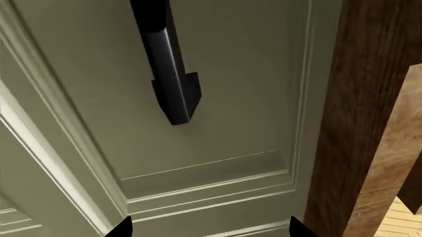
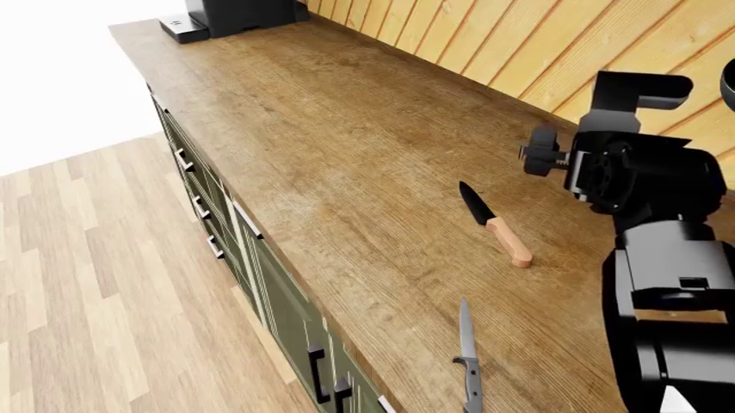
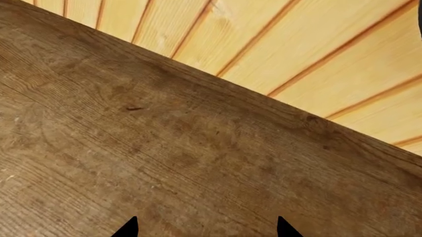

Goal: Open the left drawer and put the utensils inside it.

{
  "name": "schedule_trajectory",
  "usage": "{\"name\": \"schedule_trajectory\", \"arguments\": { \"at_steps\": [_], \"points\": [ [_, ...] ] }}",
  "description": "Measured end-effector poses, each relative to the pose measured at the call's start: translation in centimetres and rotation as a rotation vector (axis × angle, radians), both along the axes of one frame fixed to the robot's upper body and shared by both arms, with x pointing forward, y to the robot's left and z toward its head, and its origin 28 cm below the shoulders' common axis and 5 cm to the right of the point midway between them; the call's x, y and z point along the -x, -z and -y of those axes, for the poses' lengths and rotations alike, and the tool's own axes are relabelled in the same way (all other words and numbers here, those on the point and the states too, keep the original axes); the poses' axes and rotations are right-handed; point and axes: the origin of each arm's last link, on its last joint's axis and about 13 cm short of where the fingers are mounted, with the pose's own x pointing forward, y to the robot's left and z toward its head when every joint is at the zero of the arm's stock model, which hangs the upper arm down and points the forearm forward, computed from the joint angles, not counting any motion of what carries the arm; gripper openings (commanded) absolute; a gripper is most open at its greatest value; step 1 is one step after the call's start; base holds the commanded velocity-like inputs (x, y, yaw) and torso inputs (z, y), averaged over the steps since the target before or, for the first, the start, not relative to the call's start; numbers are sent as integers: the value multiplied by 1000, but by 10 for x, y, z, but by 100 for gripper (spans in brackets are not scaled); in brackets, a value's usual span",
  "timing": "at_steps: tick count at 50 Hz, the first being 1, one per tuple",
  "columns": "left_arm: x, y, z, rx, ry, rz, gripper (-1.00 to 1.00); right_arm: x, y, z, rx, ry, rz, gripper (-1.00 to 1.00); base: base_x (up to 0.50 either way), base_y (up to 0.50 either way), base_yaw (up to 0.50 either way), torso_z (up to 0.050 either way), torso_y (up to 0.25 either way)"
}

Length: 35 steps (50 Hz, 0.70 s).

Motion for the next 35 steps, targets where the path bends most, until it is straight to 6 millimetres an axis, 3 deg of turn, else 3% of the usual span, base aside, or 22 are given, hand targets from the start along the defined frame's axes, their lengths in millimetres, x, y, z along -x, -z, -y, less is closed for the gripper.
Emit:
{"name": "schedule_trajectory", "arguments": {
  "at_steps": [19,35],
  "points": [
    [-14,-19,1,7,-41,31,100,-2,6,2,-10,5,-8,100,0,0,0,0,0],
    [-25,-22,-3,9,-152,54,100,-4,11,3,-16,8,-14,100,0,0,0,0,0]
  ]
}}
